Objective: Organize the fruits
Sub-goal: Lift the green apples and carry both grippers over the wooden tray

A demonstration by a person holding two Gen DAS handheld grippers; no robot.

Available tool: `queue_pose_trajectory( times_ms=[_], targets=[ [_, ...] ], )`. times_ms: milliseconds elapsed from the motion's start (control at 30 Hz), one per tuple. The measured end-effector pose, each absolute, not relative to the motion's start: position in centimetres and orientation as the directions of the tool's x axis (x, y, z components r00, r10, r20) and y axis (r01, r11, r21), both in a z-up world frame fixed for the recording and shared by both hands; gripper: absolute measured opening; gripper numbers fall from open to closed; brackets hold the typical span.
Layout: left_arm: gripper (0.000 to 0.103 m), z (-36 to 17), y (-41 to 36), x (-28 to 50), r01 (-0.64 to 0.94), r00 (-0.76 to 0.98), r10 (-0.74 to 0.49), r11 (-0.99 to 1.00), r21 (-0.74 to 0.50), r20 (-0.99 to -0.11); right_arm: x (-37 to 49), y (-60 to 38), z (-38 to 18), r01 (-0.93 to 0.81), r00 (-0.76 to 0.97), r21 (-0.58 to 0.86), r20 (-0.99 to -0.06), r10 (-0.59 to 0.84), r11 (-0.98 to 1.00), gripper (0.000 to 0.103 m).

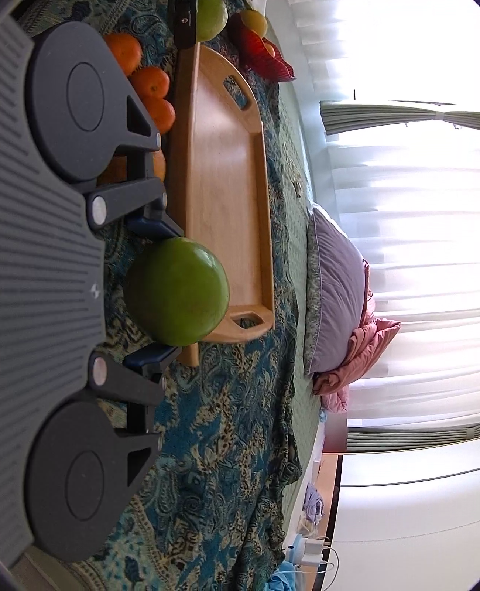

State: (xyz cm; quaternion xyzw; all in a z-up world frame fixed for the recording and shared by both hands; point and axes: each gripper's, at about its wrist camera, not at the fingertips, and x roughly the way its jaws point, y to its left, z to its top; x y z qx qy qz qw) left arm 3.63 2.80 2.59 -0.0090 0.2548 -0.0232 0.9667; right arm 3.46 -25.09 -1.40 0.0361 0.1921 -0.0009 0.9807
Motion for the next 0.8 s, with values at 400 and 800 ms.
queue_pose_trajectory(
  times_ms=[400, 800],
  targets=[
    [0.054, 6.1, 2.3, 9.4, 0.078, 0.862, -0.089, 0.996, -0.043, -0.499, 9.0, -26.4, 2.1, -0.029, 0.894, 0.122, -0.440, 0.080, 0.992, 0.061],
    [0.054, 7.4, 1.9, 18.3, 0.141, 0.794, -0.169, 0.986, -0.094, -0.585, 17.8, -25.7, 4.4, -0.114, 0.813, 0.108, -0.561, 0.155, 0.988, 0.061]
  ],
)
